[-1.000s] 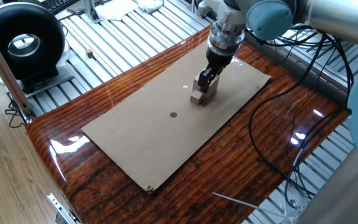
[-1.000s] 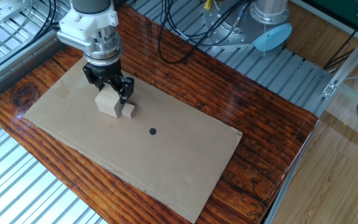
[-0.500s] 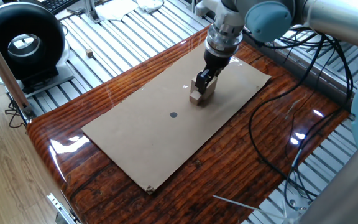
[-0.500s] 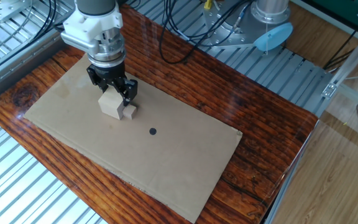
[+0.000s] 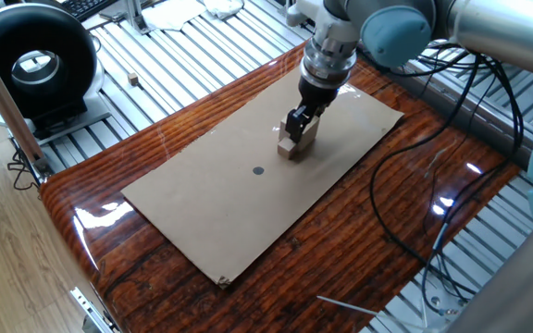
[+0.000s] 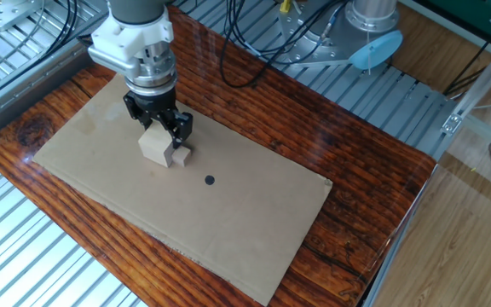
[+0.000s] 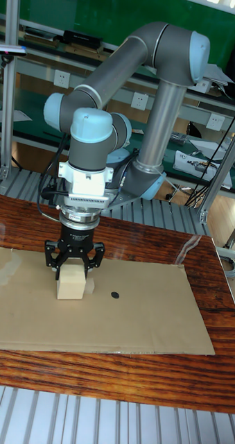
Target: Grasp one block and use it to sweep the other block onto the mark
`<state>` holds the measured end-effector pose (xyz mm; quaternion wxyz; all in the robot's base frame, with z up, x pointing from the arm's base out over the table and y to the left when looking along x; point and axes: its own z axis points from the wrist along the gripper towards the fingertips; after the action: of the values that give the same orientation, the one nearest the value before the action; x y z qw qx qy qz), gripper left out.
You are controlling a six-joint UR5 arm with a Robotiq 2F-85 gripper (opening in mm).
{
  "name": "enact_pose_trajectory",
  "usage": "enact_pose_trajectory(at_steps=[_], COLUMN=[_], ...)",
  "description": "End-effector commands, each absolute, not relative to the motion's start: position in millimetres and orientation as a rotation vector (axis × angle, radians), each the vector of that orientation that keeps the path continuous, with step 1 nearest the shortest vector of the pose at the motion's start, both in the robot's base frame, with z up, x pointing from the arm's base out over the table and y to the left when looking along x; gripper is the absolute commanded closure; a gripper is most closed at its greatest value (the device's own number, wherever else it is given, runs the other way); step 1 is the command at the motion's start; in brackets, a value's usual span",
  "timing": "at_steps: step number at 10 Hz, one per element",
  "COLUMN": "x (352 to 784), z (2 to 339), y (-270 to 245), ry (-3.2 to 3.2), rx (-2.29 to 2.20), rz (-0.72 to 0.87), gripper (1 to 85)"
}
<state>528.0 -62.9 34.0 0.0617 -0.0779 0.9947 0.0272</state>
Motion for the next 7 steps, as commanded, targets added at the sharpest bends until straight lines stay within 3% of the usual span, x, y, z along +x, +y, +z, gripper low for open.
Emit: enact_pose_trajectory(at_steps=[1, 7], x=[530.5, 534.2], z=[35.2, 37.9], y=[-54.1, -38.5], ry=[3.003, 3.007], rx=[-0.201, -0.161], rz=[0.094, 0.083], gripper=[41.0, 41.0])
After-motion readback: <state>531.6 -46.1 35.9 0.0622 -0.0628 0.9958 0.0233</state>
